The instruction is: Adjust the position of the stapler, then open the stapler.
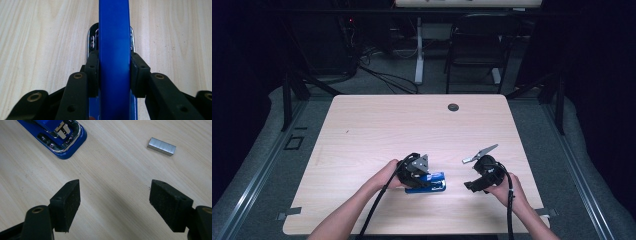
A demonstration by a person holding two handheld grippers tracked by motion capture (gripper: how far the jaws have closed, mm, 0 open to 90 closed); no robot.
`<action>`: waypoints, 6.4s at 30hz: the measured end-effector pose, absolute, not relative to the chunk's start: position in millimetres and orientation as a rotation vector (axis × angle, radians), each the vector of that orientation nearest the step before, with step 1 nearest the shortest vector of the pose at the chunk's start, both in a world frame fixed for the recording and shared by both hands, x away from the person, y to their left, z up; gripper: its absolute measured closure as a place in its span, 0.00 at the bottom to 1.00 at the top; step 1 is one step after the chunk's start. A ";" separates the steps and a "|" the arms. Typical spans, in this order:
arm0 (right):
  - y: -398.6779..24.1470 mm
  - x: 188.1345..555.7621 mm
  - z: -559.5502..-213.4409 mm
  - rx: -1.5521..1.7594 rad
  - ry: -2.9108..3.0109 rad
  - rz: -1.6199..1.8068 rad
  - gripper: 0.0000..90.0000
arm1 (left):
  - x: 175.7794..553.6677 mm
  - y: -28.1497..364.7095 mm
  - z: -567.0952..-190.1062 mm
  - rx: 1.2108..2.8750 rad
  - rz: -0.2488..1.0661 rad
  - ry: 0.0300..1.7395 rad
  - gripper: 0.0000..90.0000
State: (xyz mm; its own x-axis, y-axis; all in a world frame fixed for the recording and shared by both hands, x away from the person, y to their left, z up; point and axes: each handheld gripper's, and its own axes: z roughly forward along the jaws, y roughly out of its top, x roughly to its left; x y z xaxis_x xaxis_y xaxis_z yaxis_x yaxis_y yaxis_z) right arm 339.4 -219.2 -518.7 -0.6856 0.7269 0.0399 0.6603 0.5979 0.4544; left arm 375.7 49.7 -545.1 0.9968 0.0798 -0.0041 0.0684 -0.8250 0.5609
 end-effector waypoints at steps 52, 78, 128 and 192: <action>-196.9 334.7 -515.2 1.045 2.681 0.765 0.86 | 361.6 28.6 -533.8 2.450 0.162 0.197 0.71; -152.2 350.5 -522.8 1.068 2.707 0.985 1.00 | 359.8 43.2 -520.4 2.413 0.151 0.141 0.73; -135.0 335.1 -541.8 1.163 2.527 0.890 1.00 | 350.4 52.5 -512.8 2.382 0.225 0.245 0.72; -130.1 351.6 -534.5 1.226 2.656 0.804 1.00 | 348.9 80.0 -489.1 2.450 0.171 0.288 0.73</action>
State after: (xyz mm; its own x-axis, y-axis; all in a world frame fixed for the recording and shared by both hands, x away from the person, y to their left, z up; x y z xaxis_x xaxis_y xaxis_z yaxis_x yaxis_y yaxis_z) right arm 351.6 -130.1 -534.5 -0.6684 0.7341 0.1199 0.6773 0.5341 0.5059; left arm 348.9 80.0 -489.1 0.9674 0.2484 0.0499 0.1628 -0.7606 0.6285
